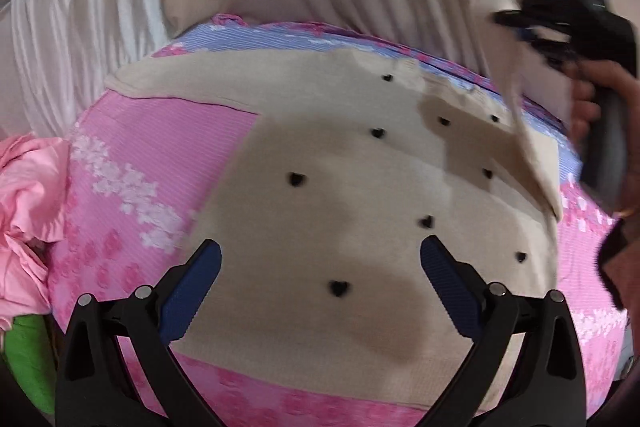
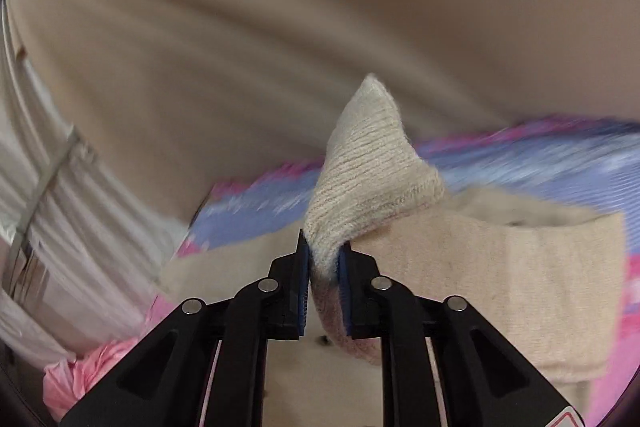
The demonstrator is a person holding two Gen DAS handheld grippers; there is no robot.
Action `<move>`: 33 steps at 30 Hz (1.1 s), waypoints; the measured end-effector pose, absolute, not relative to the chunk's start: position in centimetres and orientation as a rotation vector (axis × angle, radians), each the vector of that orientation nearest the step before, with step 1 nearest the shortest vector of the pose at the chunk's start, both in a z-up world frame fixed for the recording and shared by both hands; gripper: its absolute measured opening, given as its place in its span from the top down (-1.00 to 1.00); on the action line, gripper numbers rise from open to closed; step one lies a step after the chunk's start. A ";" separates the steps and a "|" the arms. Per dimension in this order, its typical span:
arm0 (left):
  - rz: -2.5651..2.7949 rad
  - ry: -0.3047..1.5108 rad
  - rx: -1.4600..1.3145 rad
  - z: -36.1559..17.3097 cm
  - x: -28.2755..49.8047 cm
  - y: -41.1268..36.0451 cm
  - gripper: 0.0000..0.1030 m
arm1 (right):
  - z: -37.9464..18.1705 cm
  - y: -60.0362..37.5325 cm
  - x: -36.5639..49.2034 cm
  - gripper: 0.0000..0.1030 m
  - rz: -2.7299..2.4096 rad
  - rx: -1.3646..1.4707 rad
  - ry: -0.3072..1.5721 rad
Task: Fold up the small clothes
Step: 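Fold the held sleeve across the sweater body and open the right gripper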
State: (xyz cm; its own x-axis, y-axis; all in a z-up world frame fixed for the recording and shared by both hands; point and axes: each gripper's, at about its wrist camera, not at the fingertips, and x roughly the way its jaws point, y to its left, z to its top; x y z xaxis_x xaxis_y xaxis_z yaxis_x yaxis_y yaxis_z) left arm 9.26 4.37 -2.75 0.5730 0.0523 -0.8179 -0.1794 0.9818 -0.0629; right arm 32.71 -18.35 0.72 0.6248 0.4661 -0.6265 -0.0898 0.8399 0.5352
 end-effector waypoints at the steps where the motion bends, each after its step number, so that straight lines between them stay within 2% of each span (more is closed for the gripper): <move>1: 0.142 0.949 -0.145 -2.9 9.2 5.4 -0.90 | -1.3 -15.2 33.9 0.55 0.346 0.452 0.890; 2: 0.149 0.952 -0.146 -3.0 9.3 6.4 -0.90 | -3.0 -12.6 34.7 0.39 0.353 0.396 0.929; 6: 0.171 0.960 -0.195 -3.7 9.7 10.9 -0.90 | -6.4 -8.6 33.3 0.39 0.326 0.235 1.013; 7: 0.176 0.955 -0.212 -3.7 9.8 11.8 -0.90 | -6.5 -9.4 31.9 0.32 0.304 0.235 1.010; 8: 0.176 0.950 -0.227 -3.8 9.9 12.5 -0.90 | -6.4 -10.9 30.2 0.11 0.259 0.233 1.005; 10: 0.175 0.944 -0.246 -4.0 10.4 13.7 -0.90 | -6.2 -15.6 25.2 -0.12 0.122 0.203 0.981; 13: 0.163 0.944 -0.248 -4.4 11.1 14.2 -0.90 | -7.8 -23.8 18.2 -0.20 -0.081 0.177 1.054; 19: 0.135 0.997 -0.255 -6.3 12.5 12.4 -0.90 | -12.0 -33.3 8.5 -0.19 -0.290 0.286 1.243; 20: 0.128 1.002 -0.257 -6.3 12.6 11.6 -0.90 | -13.0 -33.6 8.1 0.19 -0.259 0.340 1.251; 21: 0.124 1.006 -0.260 -6.4 12.7 11.0 -0.90 | -14.0 -33.6 7.8 0.66 -0.231 0.371 1.259; 22: 0.117 1.014 -0.268 -6.5 12.8 10.5 -0.90 | -15.1 -33.7 7.8 0.88 -0.235 0.378 1.280; 27: 0.135 1.052 -0.483 -6.9 14.0 12.4 -0.90 | -15.3 -36.1 6.8 0.85 -0.267 0.362 1.243; 33: 0.341 0.971 -0.669 -8.0 20.2 24.9 -0.90 | -10.3 -33.0 5.9 0.38 -0.268 0.264 1.166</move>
